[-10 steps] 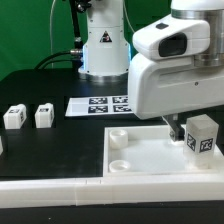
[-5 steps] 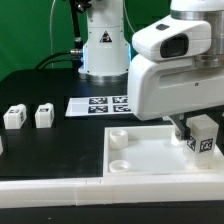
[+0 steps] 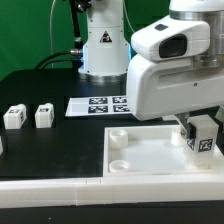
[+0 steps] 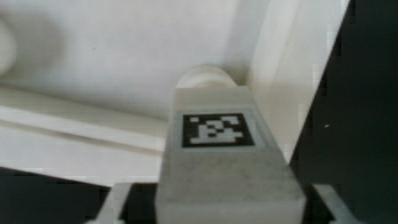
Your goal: Assemble one leg
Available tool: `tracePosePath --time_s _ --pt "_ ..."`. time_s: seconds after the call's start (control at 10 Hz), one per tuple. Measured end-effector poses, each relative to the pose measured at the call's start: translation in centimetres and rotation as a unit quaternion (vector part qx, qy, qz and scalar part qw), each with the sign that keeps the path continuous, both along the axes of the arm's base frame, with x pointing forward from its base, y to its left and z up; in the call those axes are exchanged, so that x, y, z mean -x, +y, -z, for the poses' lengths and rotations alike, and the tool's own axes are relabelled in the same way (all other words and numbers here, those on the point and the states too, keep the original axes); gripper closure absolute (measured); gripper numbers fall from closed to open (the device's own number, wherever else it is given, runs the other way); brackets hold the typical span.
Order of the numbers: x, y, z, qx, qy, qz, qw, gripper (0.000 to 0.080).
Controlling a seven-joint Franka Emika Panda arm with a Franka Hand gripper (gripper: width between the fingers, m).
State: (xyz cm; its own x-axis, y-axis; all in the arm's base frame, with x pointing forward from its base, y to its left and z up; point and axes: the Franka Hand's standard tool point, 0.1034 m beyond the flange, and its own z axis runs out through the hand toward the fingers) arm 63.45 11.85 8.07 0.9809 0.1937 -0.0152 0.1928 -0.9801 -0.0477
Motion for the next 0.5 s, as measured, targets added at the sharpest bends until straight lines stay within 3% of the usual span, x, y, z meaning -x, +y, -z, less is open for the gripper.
tracePosePath --time_s 0.2,0.5 --pt "-0.16 -0.26 -0.15 -0.003 -0.001 0.033 0.999 0.0508" --pt "-0.19 -0.69 -0.06 -0.007 0.007 0.24 0.971 0.0508"
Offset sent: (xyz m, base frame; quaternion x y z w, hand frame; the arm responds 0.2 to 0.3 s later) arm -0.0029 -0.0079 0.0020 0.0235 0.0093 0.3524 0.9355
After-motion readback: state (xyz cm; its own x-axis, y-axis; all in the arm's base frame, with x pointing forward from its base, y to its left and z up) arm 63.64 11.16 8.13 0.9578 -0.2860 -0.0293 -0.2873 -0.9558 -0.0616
